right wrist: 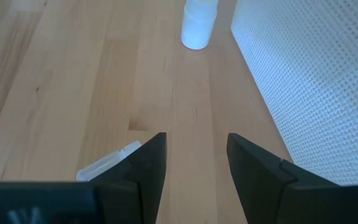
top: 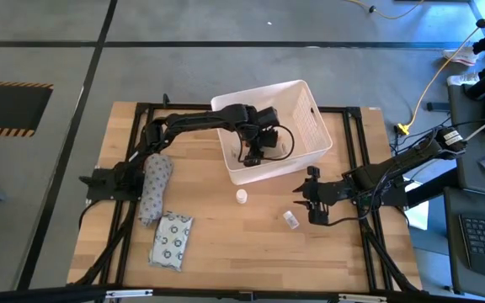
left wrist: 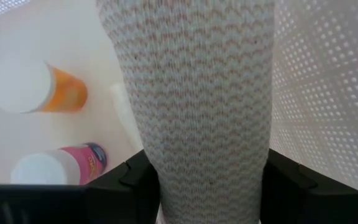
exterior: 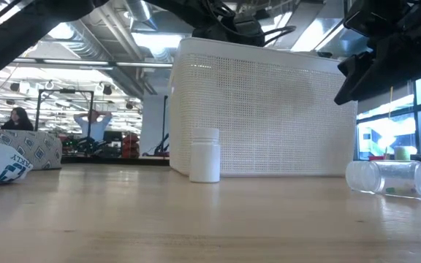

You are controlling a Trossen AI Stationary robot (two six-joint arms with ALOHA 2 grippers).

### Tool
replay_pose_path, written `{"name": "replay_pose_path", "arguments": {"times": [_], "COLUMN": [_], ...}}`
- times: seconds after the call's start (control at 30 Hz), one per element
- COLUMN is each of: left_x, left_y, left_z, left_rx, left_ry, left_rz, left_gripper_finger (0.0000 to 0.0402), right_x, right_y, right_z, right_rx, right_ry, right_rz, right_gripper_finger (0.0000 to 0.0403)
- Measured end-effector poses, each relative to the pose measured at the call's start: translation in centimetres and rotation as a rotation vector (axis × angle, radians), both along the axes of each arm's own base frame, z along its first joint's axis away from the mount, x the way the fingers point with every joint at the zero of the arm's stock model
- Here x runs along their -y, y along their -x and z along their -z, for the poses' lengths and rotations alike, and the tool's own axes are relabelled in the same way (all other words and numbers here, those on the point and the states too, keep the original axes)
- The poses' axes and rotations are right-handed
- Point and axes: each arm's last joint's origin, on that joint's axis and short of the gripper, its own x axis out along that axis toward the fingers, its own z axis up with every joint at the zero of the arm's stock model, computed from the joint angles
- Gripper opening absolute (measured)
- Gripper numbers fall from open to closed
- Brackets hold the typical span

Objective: Pick & place medical supplies in basket/bin
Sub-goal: Put the white bandage into the white bin

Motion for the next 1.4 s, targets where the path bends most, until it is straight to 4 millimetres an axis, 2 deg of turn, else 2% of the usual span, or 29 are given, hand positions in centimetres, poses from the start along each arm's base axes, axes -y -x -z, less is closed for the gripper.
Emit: {"name": "replay_pose_path", "arguments": {"times": [0.47, 1.0, 1.4], "left_x": [0.4, 0.8, 2.0], "left_y": [-0.5, -0.5, -0.3], "left_z": [-0.2, -0.1, 0.1], "left_rx": [0.040, 0.012, -0.035], "left_ry": [-0.025, -0.043, -0.032], "left_rz": [0.013, -0.067, -0.015], "left_gripper_finger": [0.0196, 0.0197, 0.0253], "right_x": [0.0, 0.0, 0.0], "right_y": [0.0, 0.0, 0.0], "right_z": [0.0, 0.0, 0.0], "right_rx": [0.000, -0.001, 0.000], "right_ry": [0.000, 0.000, 0.000], "right_rz": [0.000, 0.000, 0.000], "right_gripper_finger": [0.0171, 0.0171, 0.0171]}}
